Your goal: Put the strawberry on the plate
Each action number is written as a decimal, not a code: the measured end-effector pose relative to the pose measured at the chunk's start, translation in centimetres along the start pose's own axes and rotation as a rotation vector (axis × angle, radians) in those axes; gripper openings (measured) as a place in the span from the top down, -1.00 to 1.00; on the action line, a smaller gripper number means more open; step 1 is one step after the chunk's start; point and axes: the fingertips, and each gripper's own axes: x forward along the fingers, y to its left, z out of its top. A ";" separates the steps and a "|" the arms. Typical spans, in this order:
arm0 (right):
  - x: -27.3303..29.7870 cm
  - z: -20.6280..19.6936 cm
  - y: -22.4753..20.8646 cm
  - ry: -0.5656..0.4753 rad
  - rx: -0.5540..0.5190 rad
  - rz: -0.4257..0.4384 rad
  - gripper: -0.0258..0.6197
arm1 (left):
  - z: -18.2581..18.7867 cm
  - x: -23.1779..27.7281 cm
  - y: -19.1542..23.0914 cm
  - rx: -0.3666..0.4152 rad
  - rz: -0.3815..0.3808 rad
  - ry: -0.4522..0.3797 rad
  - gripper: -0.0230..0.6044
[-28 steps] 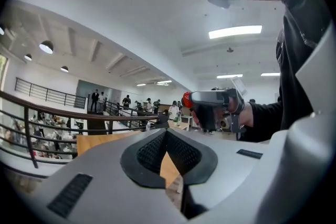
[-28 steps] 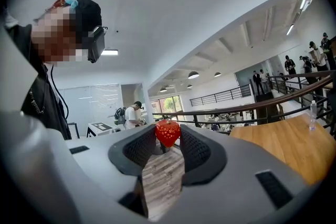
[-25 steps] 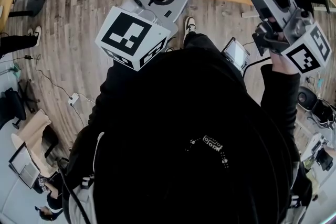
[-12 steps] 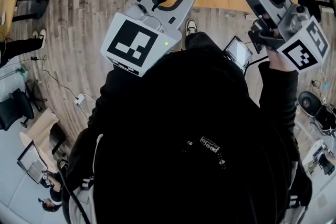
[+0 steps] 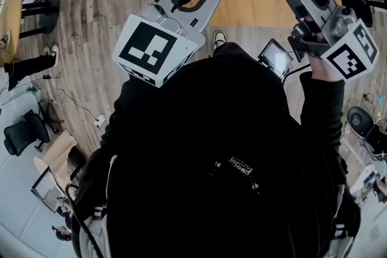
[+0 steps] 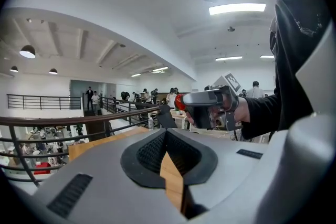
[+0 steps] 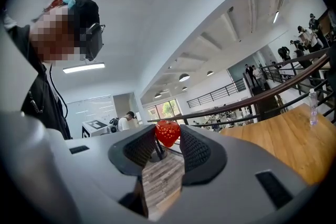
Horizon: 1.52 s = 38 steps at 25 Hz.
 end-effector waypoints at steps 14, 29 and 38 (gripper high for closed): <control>5.3 2.6 -10.5 0.015 0.040 0.099 0.44 | 0.2 7.5 7.0 -0.011 0.084 0.111 0.91; 11.6 0.8 -9.6 0.071 0.060 0.236 0.44 | -2.9 5.1 10.4 -0.153 0.171 0.153 0.91; 10.2 2.7 -9.8 0.036 0.034 0.145 0.44 | 0.6 6.4 11.4 -0.092 0.077 0.086 0.91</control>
